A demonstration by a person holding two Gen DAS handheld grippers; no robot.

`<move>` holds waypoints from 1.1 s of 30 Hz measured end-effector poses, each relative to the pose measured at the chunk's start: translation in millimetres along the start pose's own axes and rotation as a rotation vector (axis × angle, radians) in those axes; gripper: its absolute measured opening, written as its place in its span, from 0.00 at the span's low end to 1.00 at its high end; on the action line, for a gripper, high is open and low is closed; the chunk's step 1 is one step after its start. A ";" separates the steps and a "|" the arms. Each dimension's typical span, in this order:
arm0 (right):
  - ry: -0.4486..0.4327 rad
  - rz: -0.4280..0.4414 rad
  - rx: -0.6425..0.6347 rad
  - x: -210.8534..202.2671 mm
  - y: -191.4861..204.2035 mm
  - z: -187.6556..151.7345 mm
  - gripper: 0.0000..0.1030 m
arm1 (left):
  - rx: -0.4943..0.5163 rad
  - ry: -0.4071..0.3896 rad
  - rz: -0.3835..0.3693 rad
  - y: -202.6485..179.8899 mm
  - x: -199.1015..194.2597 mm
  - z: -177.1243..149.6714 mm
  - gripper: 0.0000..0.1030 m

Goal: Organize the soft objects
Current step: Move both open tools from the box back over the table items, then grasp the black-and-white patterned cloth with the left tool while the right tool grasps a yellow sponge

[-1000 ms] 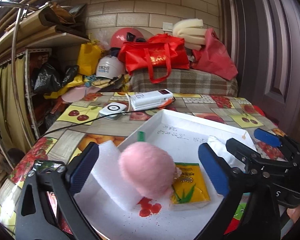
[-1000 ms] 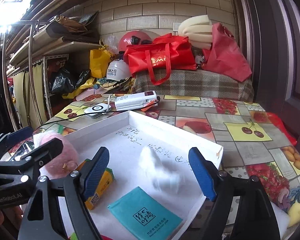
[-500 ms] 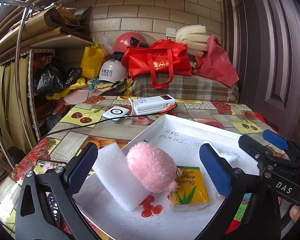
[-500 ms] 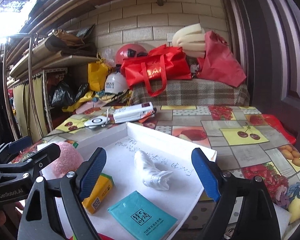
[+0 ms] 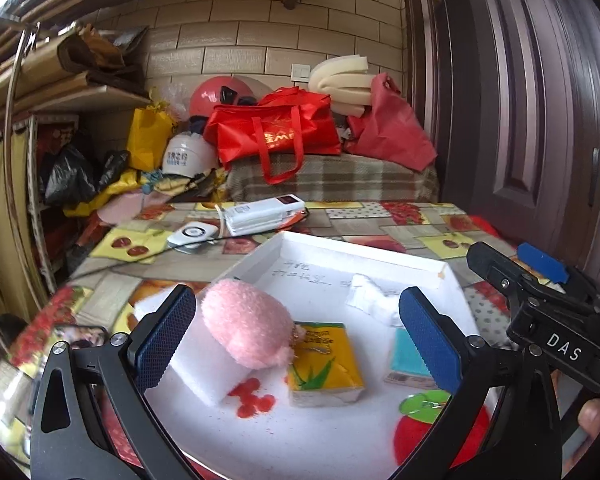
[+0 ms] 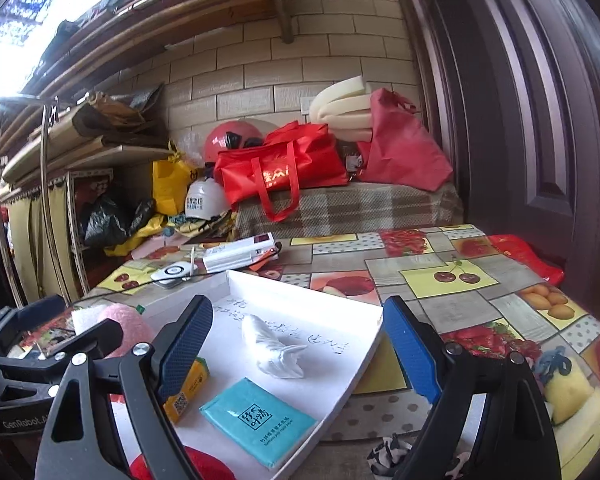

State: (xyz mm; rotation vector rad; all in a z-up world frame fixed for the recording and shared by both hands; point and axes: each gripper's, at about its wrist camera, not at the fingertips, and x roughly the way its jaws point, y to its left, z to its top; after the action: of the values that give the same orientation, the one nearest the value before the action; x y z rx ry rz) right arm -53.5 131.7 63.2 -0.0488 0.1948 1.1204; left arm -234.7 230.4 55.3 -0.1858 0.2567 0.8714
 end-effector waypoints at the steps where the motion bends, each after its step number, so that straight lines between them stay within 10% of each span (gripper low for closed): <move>1: -0.011 -0.002 0.005 -4.1 -1.7 0.1 0.85 | -0.017 0.002 -0.018 0.2 -0.9 -0.2 1.00; 16: -0.214 -0.034 0.098 -80.3 -62.3 2.8 1.00 | -0.039 0.032 -0.064 -11.8 -10.0 -5.2 1.00; 28: -0.109 -0.232 0.244 -100.7 -189.3 -2.5 1.00 | 0.097 0.056 -0.287 -64.6 -22.9 -9.5 1.00; 33: 0.086 -0.280 0.257 -88.6 -221.1 -8.1 1.00 | 0.209 0.119 -0.363 -109.6 -26.9 -16.4 1.00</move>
State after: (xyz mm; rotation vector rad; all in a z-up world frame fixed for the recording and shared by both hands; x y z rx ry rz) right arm 106.8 -44.6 58.2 0.1020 0.3951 0.8084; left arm -168.8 137.3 53.7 -0.0850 0.4089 0.4703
